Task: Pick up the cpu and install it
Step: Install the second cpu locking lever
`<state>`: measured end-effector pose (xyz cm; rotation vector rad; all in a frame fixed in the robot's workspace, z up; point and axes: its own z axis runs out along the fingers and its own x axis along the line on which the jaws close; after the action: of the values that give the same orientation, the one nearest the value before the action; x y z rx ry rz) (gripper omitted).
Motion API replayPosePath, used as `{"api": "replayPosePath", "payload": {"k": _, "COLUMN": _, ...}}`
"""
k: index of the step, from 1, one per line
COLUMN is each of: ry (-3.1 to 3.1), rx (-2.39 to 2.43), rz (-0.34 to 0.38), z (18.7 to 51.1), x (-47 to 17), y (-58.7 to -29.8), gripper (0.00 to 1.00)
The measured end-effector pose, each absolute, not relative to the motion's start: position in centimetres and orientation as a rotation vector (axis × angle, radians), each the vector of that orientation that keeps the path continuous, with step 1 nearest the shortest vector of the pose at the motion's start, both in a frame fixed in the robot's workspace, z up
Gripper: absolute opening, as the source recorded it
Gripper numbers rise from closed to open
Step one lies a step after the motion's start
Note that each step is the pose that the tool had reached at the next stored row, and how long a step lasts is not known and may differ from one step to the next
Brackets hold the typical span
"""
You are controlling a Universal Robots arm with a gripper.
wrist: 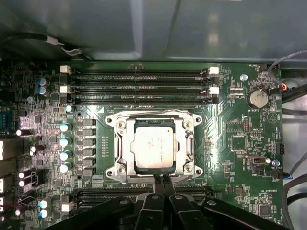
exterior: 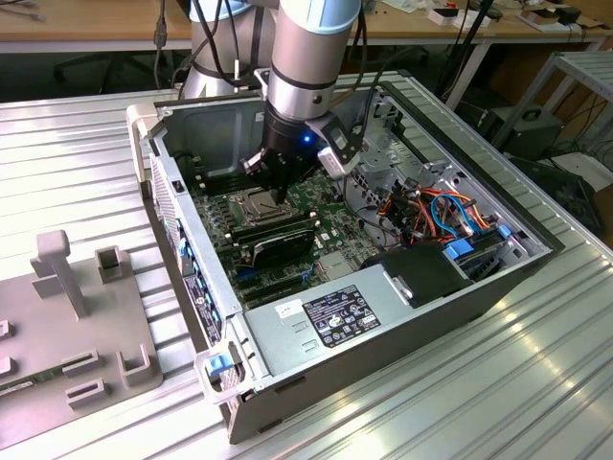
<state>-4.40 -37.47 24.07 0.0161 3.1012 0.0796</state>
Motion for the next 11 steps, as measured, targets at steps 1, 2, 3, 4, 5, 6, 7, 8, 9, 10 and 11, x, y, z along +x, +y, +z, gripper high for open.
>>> {"api": "replayPosePath", "payload": {"k": 1, "ry": 3.101, "rx": 0.016, "rz": 0.080, "z": 24.07, "x": -4.40, "y": -37.58, "gripper": 0.11}}
{"api": "replayPosePath", "payload": {"k": 2, "ry": 3.101, "rx": 0.016, "rz": 0.080, "z": 24.07, "x": -4.40, "y": -37.66, "gripper": 0.11}}
{"api": "replayPosePath", "payload": {"k": 3, "ry": 3.101, "rx": 0.016, "rz": 0.080, "z": 24.07, "x": -4.40, "y": -37.72, "gripper": 0.11}}
{"api": "replayPosePath", "payload": {"k": 4, "ry": 3.101, "rx": 0.016, "rz": 0.080, "z": 24.06, "x": -4.41, "y": -37.74, "gripper": 0.11}}
{"api": "replayPosePath", "payload": {"k": 5, "ry": 3.101, "rx": 0.016, "rz": 0.080, "z": 24.06, "x": -4.41, "y": -37.74, "gripper": 0.11}}
{"api": "replayPosePath", "payload": {"k": 6, "ry": 3.101, "rx": 0.016, "rz": 0.080, "z": 24.06, "x": -4.40, "y": -37.74, "gripper": 0.11}}
{"api": "replayPosePath", "payload": {"k": 7, "ry": 3.101, "rx": 0.016, "rz": 0.080, "z": 24.07, "x": -4.40, "y": -37.75, "gripper": 0.11}}
{"api": "replayPosePath", "payload": {"k": 8, "ry": 3.101, "rx": 0.016, "rz": 0.080, "z": 24.07, "x": -4.40, "y": -37.75, "gripper": 0.11}}
{"api": "replayPosePath", "payload": {"k": 9, "ry": 3.101, "rx": 0.016, "rz": 0.080, "z": 24.07, "x": -4.41, "y": -37.75, "gripper": 0.11}}
{"api": "replayPosePath", "payload": {"k": 10, "ry": 3.101, "rx": 0.016, "rz": 0.080, "z": 24.07, "x": -4.43, "y": -37.75, "gripper": 0.11}}
{"api": "replayPosePath", "payload": {"k": 11, "ry": 3.101, "rx": 0.016, "rz": 0.080, "z": 24.07, "x": -4.49, "y": -37.75, "gripper": 0.11}}
